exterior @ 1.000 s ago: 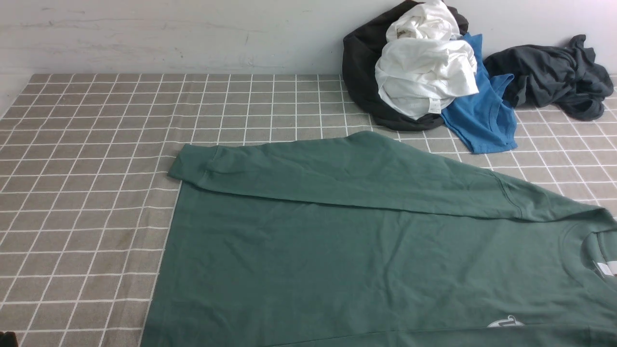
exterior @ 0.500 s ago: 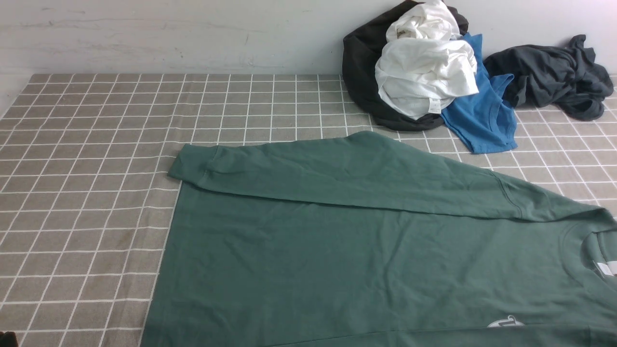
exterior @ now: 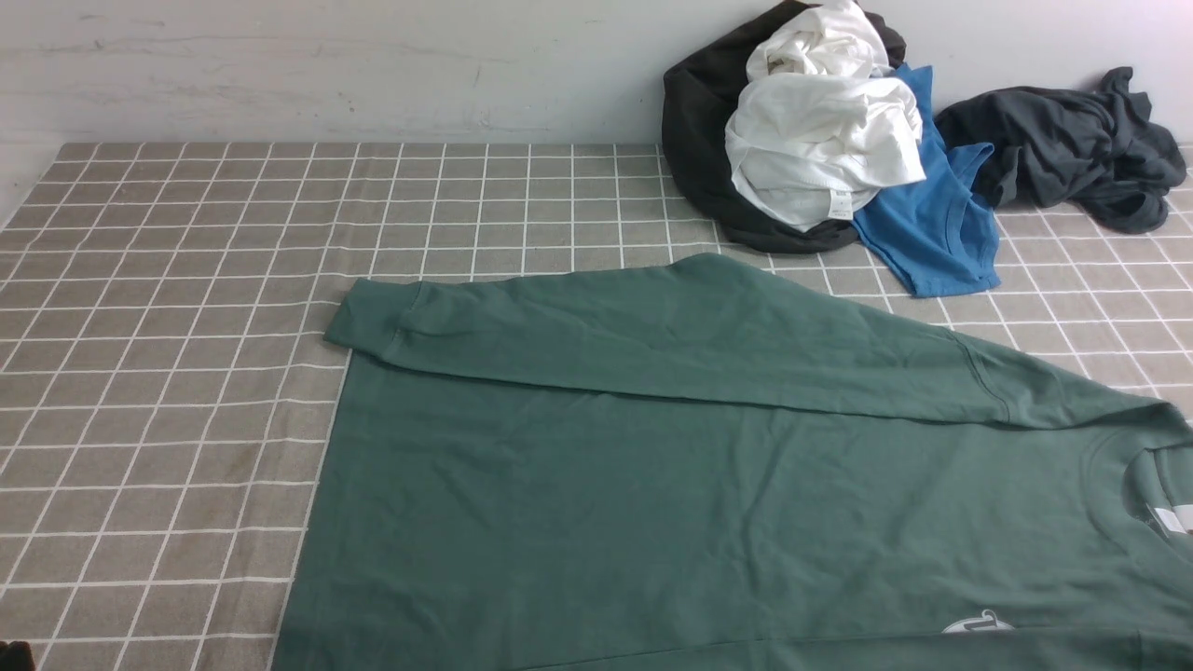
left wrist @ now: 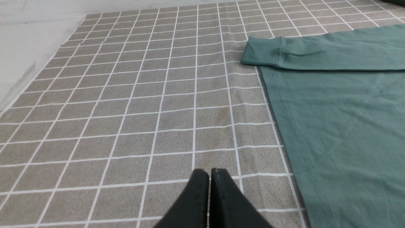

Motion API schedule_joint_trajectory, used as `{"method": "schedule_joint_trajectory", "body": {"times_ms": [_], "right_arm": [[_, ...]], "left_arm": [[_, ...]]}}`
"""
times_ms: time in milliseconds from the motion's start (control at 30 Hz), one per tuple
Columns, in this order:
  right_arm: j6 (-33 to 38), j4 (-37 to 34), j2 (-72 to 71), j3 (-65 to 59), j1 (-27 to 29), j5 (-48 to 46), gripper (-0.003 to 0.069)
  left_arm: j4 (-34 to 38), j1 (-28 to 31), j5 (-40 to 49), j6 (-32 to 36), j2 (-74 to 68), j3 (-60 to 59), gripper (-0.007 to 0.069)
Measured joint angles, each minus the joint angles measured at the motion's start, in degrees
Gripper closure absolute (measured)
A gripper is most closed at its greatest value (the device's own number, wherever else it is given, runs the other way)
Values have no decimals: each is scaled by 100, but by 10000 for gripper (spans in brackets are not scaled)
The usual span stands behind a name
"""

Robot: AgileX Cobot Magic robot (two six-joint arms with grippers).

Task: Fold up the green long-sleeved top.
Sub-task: Use the left arm to clamp the cuff closest to it

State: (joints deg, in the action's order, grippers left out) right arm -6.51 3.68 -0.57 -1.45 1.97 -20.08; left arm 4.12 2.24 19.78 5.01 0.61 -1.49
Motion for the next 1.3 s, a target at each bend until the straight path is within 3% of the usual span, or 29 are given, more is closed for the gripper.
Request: {"method": "schedule_joint_trajectory", "body": {"times_ms": [1300], "right_arm": [[25, -173, 0, 0, 0, -7, 675]], "left_arm": [[-144, 0, -6, 0, 0, 0, 631]]}}
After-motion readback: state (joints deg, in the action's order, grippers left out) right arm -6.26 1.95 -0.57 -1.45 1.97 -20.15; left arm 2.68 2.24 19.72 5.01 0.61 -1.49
